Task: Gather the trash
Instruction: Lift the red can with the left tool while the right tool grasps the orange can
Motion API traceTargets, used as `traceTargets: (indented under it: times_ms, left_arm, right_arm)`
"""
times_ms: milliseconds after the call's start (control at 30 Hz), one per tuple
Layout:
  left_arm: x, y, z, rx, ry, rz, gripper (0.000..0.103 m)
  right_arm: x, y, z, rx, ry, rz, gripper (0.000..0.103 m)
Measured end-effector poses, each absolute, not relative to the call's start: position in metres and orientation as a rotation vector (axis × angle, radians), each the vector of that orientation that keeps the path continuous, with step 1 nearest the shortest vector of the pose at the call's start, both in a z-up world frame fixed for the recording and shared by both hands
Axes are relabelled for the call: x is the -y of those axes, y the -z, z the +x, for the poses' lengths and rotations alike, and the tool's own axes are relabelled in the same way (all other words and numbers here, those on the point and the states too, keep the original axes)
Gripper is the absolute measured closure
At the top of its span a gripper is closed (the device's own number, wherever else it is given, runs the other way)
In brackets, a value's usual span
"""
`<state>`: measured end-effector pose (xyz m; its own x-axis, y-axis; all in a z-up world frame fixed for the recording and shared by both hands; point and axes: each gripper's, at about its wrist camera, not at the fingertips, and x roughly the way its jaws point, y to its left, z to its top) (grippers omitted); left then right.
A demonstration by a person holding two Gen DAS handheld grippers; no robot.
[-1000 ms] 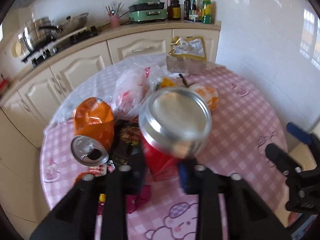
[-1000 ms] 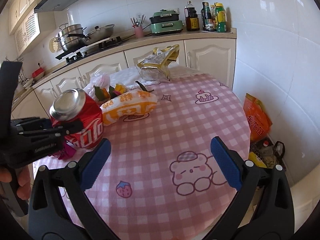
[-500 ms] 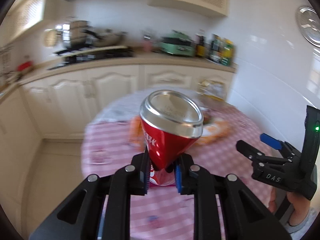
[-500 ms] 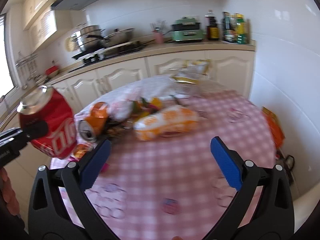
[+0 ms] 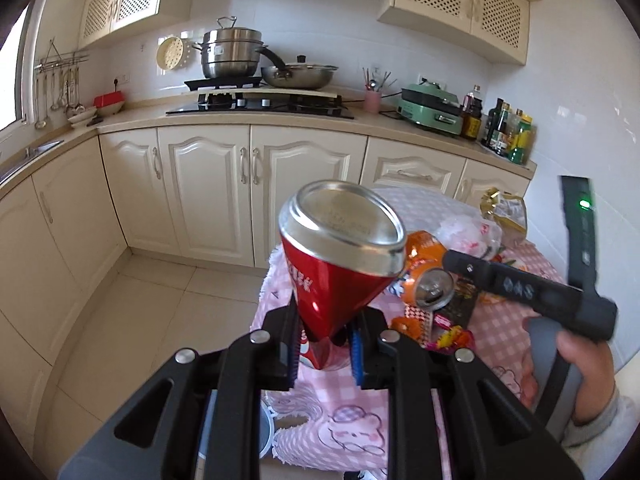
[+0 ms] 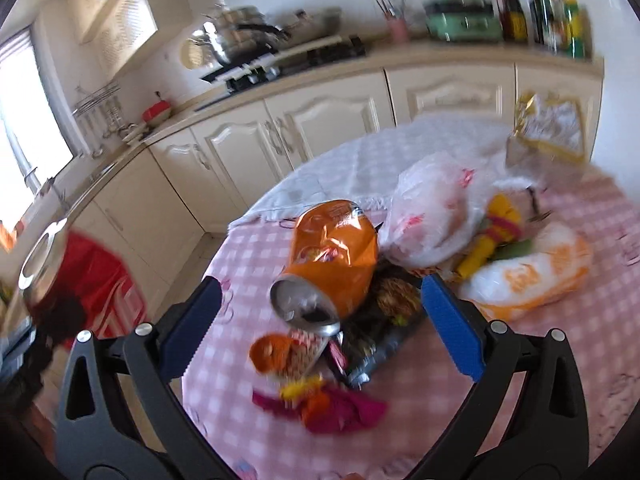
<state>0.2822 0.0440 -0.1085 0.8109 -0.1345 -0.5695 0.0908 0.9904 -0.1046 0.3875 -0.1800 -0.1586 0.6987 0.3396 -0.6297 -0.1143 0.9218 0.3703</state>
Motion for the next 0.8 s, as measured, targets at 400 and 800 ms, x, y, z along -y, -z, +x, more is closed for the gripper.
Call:
traceTargets:
  times_ms: [400, 800]
  left_arm:
    - [-0.045, 0.125, 0.326, -0.638, 0.124, -0.087, 0.084]
    - [-0.046, 0.139, 0.33, -0.677, 0.12, -0.104, 0.084]
  right_arm:
    - [0.182, 0.179, 0.44, -0.901, -0.284, 0.395, 0.033]
    - [0.141, 0.157, 0.422, -0.825, -0.353, 0.142, 0.087]
